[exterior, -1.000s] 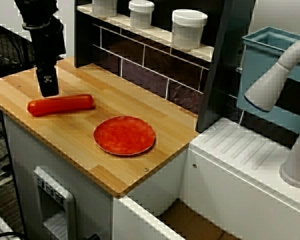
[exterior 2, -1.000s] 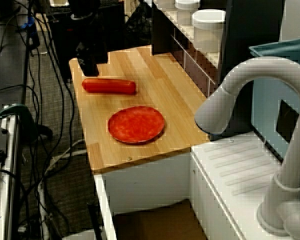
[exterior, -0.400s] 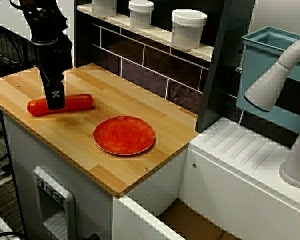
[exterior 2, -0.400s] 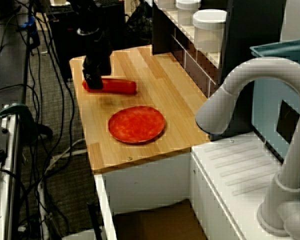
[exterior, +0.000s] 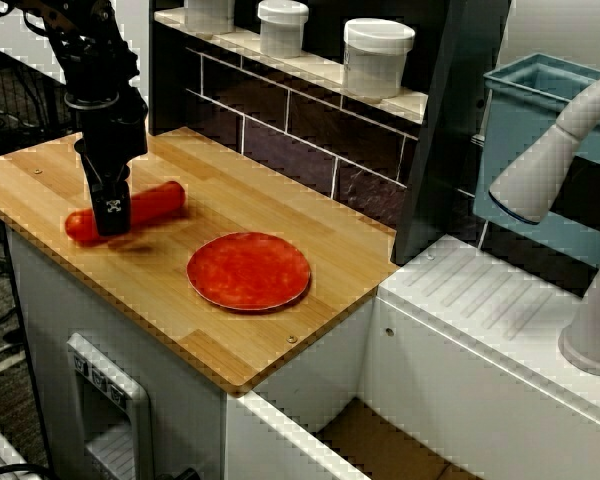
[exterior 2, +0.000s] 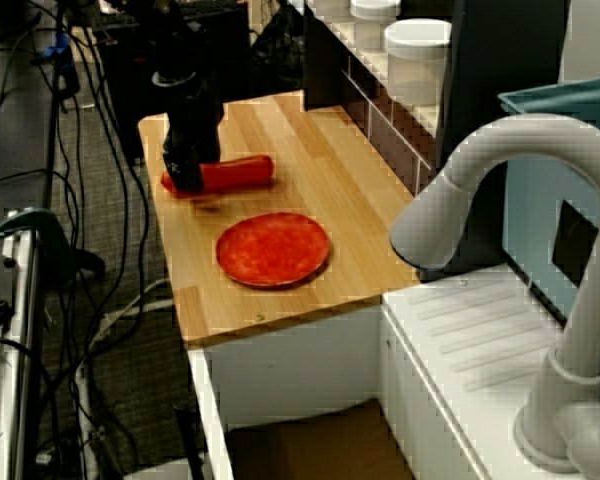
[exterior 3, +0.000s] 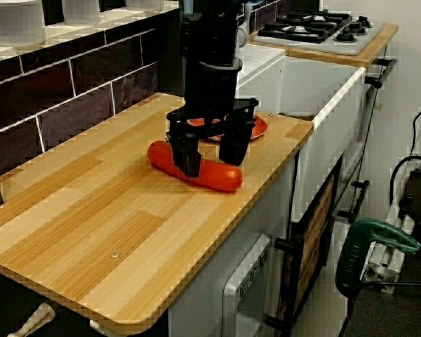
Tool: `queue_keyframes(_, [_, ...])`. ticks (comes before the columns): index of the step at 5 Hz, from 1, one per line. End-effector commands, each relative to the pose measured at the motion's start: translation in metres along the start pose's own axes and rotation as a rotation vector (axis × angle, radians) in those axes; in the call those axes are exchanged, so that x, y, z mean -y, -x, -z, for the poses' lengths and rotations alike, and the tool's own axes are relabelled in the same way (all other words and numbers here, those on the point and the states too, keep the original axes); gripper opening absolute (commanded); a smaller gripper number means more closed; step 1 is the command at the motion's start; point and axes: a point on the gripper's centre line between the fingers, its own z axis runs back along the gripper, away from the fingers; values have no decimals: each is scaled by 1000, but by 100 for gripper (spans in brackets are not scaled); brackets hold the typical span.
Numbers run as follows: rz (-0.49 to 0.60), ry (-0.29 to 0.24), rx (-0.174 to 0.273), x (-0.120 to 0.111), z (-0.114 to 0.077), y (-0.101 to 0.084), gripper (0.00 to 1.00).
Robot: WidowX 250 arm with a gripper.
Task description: Put the object on the plate
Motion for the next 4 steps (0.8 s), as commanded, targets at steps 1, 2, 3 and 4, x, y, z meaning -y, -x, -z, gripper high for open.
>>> queue_keyframes(1, [-11,-23,11,-6,0,-4,100])
queue_keyframes(2, [-27,-23,10,-7,3,-5,100])
queue_keyframes(3, [-53,-14,7,-10,5,-5,100])
queue_keyframes(4, [-50,-6,19,-11,5,-7,0])
